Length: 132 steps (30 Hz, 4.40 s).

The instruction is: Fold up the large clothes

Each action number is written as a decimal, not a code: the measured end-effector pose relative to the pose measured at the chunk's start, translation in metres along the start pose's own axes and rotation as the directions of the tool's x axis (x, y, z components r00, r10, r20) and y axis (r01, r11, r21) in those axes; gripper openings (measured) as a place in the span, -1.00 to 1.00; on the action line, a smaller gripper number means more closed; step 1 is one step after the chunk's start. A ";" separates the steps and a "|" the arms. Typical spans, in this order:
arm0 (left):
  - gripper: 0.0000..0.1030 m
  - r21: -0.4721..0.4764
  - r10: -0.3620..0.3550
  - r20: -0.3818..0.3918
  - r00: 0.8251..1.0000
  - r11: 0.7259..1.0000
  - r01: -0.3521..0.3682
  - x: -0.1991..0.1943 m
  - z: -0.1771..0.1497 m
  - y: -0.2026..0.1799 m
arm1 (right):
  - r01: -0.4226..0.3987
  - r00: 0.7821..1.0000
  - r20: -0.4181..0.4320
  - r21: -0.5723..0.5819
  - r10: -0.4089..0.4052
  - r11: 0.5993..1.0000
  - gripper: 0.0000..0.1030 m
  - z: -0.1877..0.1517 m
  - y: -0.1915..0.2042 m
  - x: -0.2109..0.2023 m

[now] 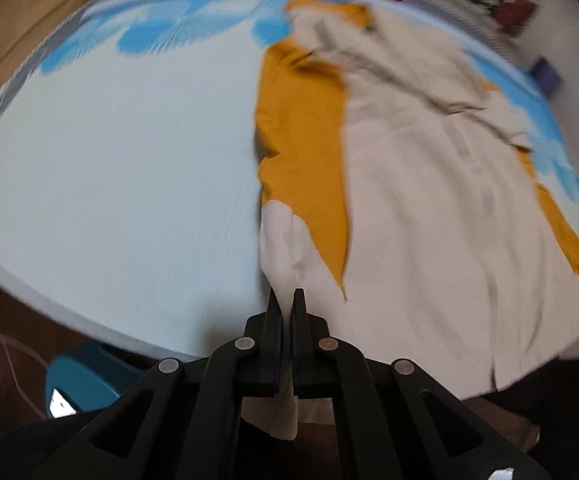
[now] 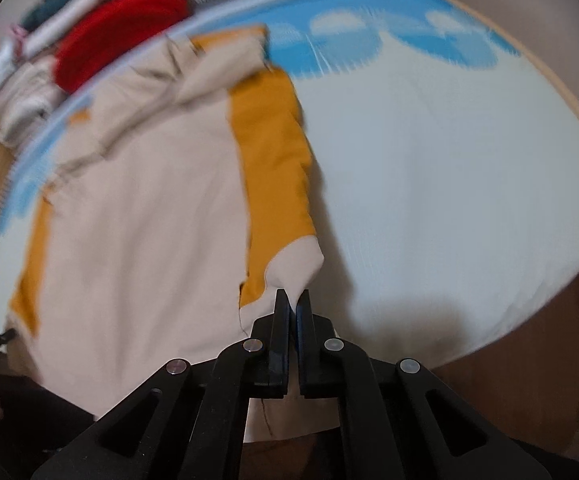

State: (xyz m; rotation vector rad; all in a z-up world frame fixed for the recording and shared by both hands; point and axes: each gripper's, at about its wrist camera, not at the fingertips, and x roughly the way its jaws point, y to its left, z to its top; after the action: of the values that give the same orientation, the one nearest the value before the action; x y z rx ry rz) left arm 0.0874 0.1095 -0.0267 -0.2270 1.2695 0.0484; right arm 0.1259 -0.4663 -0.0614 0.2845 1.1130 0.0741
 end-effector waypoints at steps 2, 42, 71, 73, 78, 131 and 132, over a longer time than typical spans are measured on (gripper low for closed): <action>-0.98 0.038 -0.033 0.039 0.999 0.999 0.032 -0.026 0.004 -0.005 | -0.035 0.998 0.044 -0.006 0.036 0.999 -0.95 0.007 0.004 -0.023; -0.98 -0.047 -0.269 0.064 0.961 0.961 0.273 -0.014 0.142 0.041 | -0.026 0.990 0.137 -0.065 0.034 0.998 -0.96 0.140 0.007 -0.046; -0.43 -0.323 -0.153 -0.016 0.988 0.936 0.140 0.065 0.153 0.078 | 0.002 0.991 -0.137 0.038 0.003 0.999 -0.27 0.152 -0.026 0.102; -0.29 -0.338 -0.172 -0.003 0.985 0.927 0.161 0.073 0.151 0.078 | 0.013 0.984 -0.176 0.017 -0.009 1.000 -0.27 0.147 -0.023 0.115; -0.25 -0.338 -0.199 -0.069 0.978 0.927 0.165 0.105 0.152 0.066 | 0.038 0.964 -0.264 -0.018 -0.042 0.999 -0.20 0.136 -0.020 0.144; -0.65 0.179 -0.150 -0.288 0.946 0.962 0.207 0.140 0.164 0.004 | 0.084 0.934 -0.298 -0.351 -0.196 0.933 -0.71 0.109 0.021 0.164; -0.58 0.218 -0.130 -0.321 0.938 0.954 0.207 0.143 0.155 0.002 | 0.065 0.928 -0.323 -0.344 -0.183 0.937 -0.72 0.104 0.016 0.164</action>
State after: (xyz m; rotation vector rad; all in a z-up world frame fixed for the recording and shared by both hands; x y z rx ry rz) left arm 0.2760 0.1292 -0.1199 -0.1285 1.5424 -0.3051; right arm 0.2930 -0.4382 -0.1574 -0.1069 1.4496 0.2001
